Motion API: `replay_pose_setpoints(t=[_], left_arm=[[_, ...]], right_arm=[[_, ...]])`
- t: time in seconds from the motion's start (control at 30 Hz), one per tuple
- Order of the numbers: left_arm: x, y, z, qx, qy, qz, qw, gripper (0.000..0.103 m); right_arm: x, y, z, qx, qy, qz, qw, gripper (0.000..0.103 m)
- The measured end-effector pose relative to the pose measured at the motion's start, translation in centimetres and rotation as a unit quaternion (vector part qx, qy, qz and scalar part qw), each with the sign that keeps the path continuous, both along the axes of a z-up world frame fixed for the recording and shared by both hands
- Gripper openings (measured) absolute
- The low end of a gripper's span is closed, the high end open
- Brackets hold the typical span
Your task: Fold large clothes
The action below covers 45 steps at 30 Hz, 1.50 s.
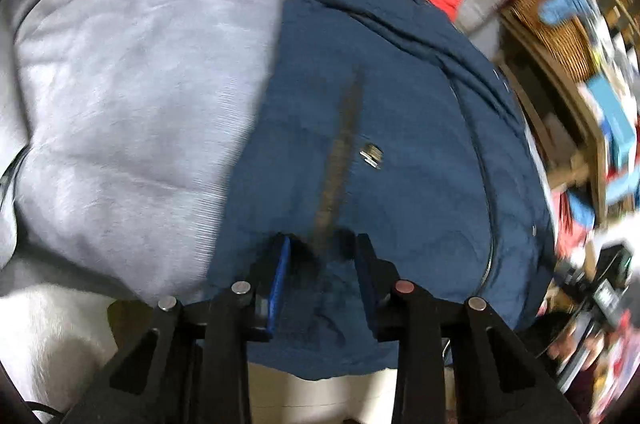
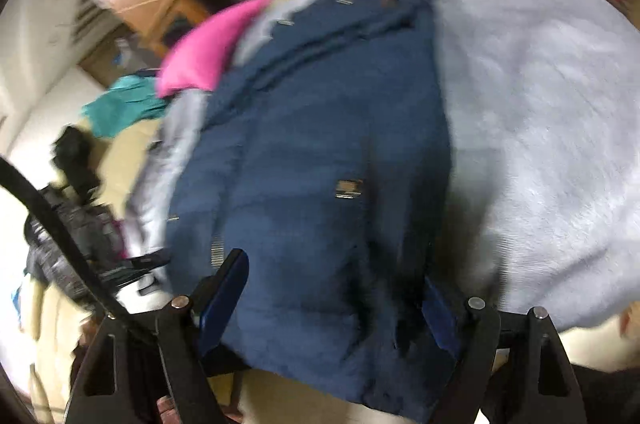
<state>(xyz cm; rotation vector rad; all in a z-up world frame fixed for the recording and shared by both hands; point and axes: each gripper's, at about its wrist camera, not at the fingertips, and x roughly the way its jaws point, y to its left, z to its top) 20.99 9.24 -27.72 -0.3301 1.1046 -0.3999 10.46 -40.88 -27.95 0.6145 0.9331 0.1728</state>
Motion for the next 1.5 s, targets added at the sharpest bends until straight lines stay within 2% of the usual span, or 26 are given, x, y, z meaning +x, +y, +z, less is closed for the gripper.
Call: replay_pose_setpoints(t=[0.1, 0.17, 0.3, 0.4, 0.5, 0.57, 0.63, 0.7, 0.8, 0.9, 0.97, 1.03, 1.1, 1.13, 1.17, 1.23, 1.33, 1.43, 1.5], left_arm=[[0.0, 1.3, 0.0, -0.006, 0.002, 0.025, 0.9997, 0.047], [0.0, 1.1, -0.5, 0.0, 0.012, 0.02, 0.9997, 0.048], [-0.3, -0.5, -1.1, 0.034, 0.022, -0.004, 0.9992, 0.048], [-0.5, -0.9, -1.0, 0.012, 0.024, -0.022, 0.9994, 0.048], [-0.9, -1.5, -0.6, -0.027, 0.026, -0.05, 0.9981, 0.046], [-1.4, -2.4, 0.0, -0.037, 0.011, -0.08, 0.9961, 0.041], [-1.5, -3.2, 0.5, -0.032, 0.001, -0.097, 0.9948, 0.041], [-1.3, -2.5, 0.9, 0.001, -0.012, -0.067, 0.9977, 0.041], [-0.4, -0.1, 1.0, 0.016, -0.018, 0.002, 0.9997, 0.046], [0.2, 1.2, 0.4, 0.038, -0.006, 0.058, 0.9976, 0.065], [0.6, 0.7, -0.7, 0.072, 0.021, 0.059, 0.9954, 0.067], [0.7, -0.1, -1.5, 0.088, 0.035, 0.046, 0.9945, 0.072], [0.2, -0.8, -1.1, 0.112, 0.018, 0.032, 0.9931, 0.071], [0.1, -1.1, -1.0, 0.106, 0.018, 0.02, 0.994, 0.07], [0.2, -1.3, -1.1, 0.097, 0.019, 0.017, 0.995, 0.069], [0.1, -1.4, -1.0, 0.059, 0.025, 0.005, 0.9979, 0.056], [-0.9, -1.8, -0.3, 0.028, 0.012, -0.022, 0.9993, 0.049], [-1.4, -2.5, 0.3, 0.039, -0.006, -0.041, 0.9984, 0.049], [-1.1, -2.5, 0.2, 0.041, 0.002, -0.035, 0.9985, 0.051]], right_arm=[[0.4, -0.7, -1.2, -0.006, 0.035, -0.02, 0.999, 0.084], [0.8, -1.0, -2.0, -0.002, 0.058, -0.027, 0.998, 0.083], [0.8, -1.4, -2.3, -0.007, 0.061, -0.021, 0.998, 0.083], [0.9, -1.0, -2.3, -0.018, 0.063, -0.016, 0.998, 0.083], [1.1, -0.7, -2.4, -0.021, 0.064, -0.017, 0.998, 0.083], [1.2, -0.5, -2.5, -0.019, 0.065, -0.019, 0.998, 0.083], [1.4, -0.5, -2.5, -0.018, 0.065, -0.02, 0.997, 0.083], [1.2, -0.4, -2.5, -0.019, 0.065, -0.02, 0.998, 0.083], [1.2, -0.6, -2.5, -0.02, 0.064, -0.017, 0.998, 0.083], [1.1, -0.7, -2.5, -0.02, 0.065, -0.017, 0.998, 0.083], [1.1, -0.7, -2.5, -0.021, 0.065, -0.017, 0.998, 0.083], [1.2, -0.6, -2.5, -0.021, 0.065, -0.018, 0.997, 0.083], [1.2, -0.6, -2.5, -0.022, 0.065, -0.018, 0.997, 0.083], [1.2, -0.6, -2.5, -0.022, 0.065, -0.018, 0.997, 0.083], [1.2, -0.5, -2.5, -0.022, 0.065, -0.018, 0.997, 0.083], [1.2, -0.6, -2.5, -0.022, 0.066, -0.018, 0.997, 0.083], [1.3, -0.6, -2.5, -0.023, 0.065, -0.017, 0.997, 0.084], [1.3, -0.5, -2.5, -0.024, 0.065, -0.017, 0.997, 0.084], [1.3, -0.5, -2.5, -0.023, 0.065, -0.017, 0.997, 0.084]])
